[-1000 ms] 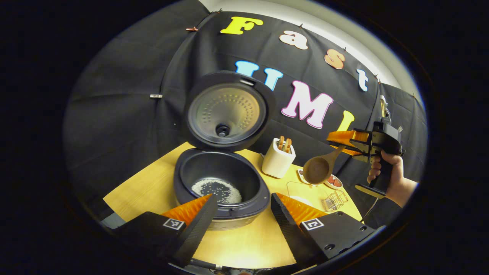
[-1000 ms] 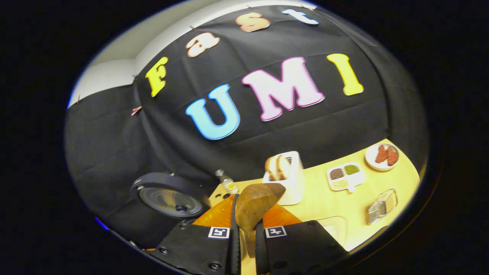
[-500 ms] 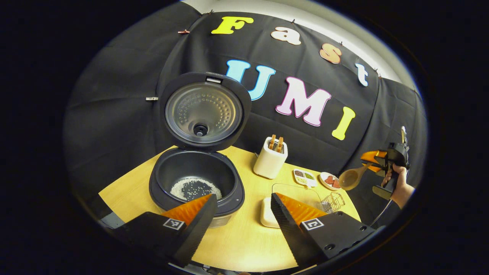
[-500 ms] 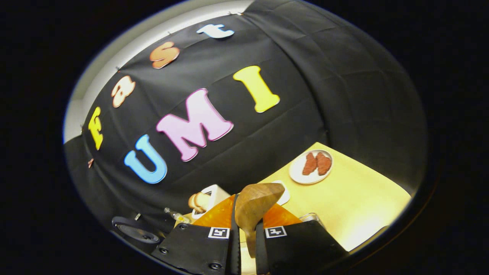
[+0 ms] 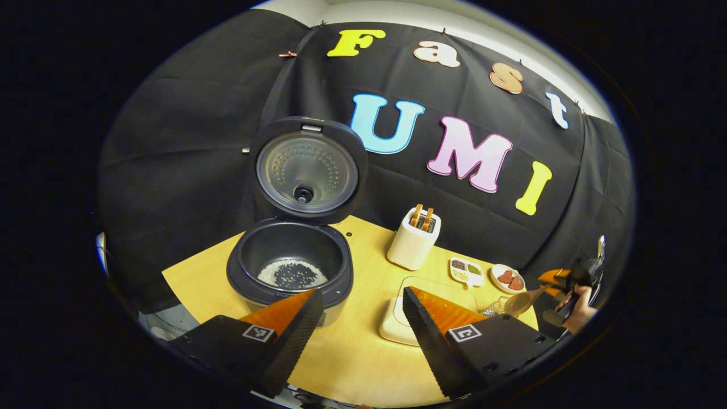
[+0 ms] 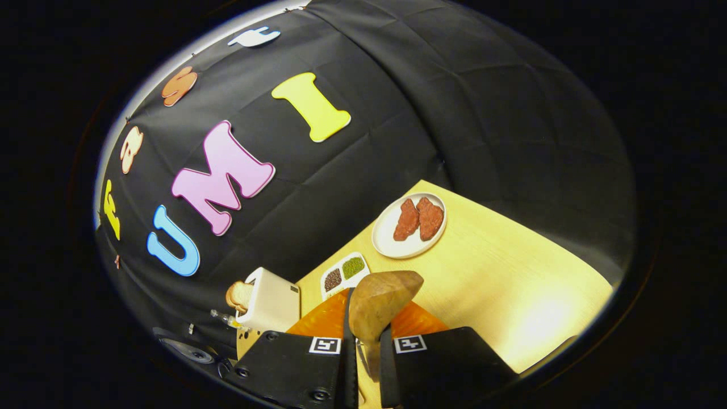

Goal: Close the left gripper, press the button to open the rice cooker; take a wooden spoon from the chopstick holder with the right hand, scoop a spoonful of rice and pour it into the rice cooker, then put the wooden spoon back into the chopstick holder.

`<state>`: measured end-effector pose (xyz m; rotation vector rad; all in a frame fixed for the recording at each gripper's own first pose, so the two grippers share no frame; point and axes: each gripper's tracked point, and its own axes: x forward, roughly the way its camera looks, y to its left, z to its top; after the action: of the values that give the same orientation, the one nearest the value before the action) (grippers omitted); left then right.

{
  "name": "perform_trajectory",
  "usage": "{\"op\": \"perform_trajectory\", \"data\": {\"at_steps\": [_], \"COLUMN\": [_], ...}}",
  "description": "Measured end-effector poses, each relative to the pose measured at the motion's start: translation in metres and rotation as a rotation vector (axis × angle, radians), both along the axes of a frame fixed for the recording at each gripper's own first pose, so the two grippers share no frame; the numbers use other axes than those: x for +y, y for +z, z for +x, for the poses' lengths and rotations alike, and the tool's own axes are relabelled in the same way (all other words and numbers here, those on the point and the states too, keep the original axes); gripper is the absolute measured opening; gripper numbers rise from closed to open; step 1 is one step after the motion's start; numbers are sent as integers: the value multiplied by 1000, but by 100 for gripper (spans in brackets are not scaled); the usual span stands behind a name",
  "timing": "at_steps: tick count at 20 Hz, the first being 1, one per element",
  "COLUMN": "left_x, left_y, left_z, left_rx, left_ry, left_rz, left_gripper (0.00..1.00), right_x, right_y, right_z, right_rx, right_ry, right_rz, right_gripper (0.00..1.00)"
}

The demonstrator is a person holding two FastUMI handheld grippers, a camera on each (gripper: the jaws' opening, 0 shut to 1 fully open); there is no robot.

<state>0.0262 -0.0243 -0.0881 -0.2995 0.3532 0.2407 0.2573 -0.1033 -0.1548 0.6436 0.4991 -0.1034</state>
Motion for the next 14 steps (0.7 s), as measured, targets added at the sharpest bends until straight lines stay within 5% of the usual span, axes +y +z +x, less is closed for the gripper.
{"op": "perform_trajectory", "data": {"at_steps": [6, 14], "left_x": [-23, 35], "left_y": [6, 47], "left_z": [1, 16], "left_rx": [-8, -91], "left_ry": [38, 110], "left_rz": [23, 69], "left_gripper": [95, 96], "right_x": [14, 26], "right_y": [-42, -57], "right_z": [7, -8], "right_rx": [55, 75], "right_ry": [46, 70], "right_rz": [-24, -81], "right_gripper": [19, 23]}}
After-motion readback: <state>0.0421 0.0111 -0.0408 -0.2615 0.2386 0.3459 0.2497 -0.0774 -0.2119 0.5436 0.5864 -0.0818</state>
